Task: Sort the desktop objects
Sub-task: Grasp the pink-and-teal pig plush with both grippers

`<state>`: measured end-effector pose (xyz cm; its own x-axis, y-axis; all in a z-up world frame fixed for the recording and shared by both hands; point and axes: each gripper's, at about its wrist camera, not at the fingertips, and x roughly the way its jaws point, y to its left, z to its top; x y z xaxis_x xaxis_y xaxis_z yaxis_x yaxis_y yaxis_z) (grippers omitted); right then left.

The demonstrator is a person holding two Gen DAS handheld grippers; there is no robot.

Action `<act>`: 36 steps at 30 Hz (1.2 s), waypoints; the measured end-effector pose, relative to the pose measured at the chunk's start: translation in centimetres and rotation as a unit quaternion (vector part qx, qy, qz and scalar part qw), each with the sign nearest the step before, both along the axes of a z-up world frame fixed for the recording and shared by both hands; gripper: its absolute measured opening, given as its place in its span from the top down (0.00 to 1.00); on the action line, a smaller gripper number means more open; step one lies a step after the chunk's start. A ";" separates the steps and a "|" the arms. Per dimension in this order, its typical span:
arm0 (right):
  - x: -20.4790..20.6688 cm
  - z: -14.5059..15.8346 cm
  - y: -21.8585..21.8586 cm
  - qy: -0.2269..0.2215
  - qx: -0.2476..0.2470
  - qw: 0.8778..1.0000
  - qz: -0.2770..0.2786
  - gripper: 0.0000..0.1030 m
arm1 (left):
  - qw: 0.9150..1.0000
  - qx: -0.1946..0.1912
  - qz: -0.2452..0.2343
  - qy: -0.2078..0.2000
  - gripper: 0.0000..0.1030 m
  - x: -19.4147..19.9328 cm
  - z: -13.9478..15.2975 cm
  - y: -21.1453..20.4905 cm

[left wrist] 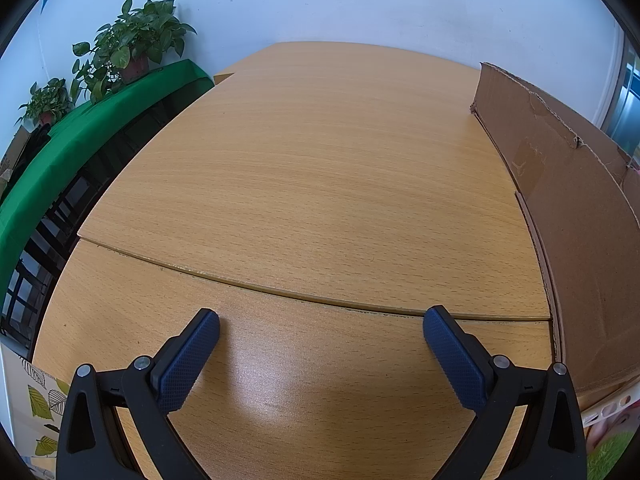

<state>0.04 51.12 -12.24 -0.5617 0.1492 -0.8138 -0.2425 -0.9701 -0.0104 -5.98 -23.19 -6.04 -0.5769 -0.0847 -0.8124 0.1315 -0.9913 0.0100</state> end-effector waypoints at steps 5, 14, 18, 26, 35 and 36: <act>0.0 0.0 0.0 0.000 0.000 1.000 0.001 0.00 | 1.000 0.000 0.002 0.000 0.00 0.0 0.0 0.0; 0.8 0.1 -1.3 -0.003 0.003 1.000 -0.022 0.00 | 0.995 0.082 -0.023 0.045 0.01 7.7 5.8 2.8; 3.9 1.2 -4.3 -0.017 0.022 1.000 -0.006 0.00 | 0.976 0.171 -0.072 0.111 0.00 13.4 11.0 6.1; 9.5 11.0 -18.2 0.087 0.068 0.972 0.209 0.00 | 0.944 0.299 -0.137 -0.016 0.01 15.4 6.4 14.7; 12.1 10.9 -36.4 0.075 -0.018 0.878 0.473 0.01 | 0.940 0.315 -0.127 -0.042 0.08 15.5 3.5 14.8; 12.0 10.5 -38.1 0.063 -0.040 0.870 0.487 0.01 | 0.934 0.332 -0.125 -0.047 0.08 15.5 3.1 14.4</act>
<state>12.00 12.98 -1.76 -0.4762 -0.5019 -0.7220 0.7008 -0.7125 0.0331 9.56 -8.75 -2.93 -0.4344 0.5827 -0.6868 -0.0744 -0.7831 -0.6174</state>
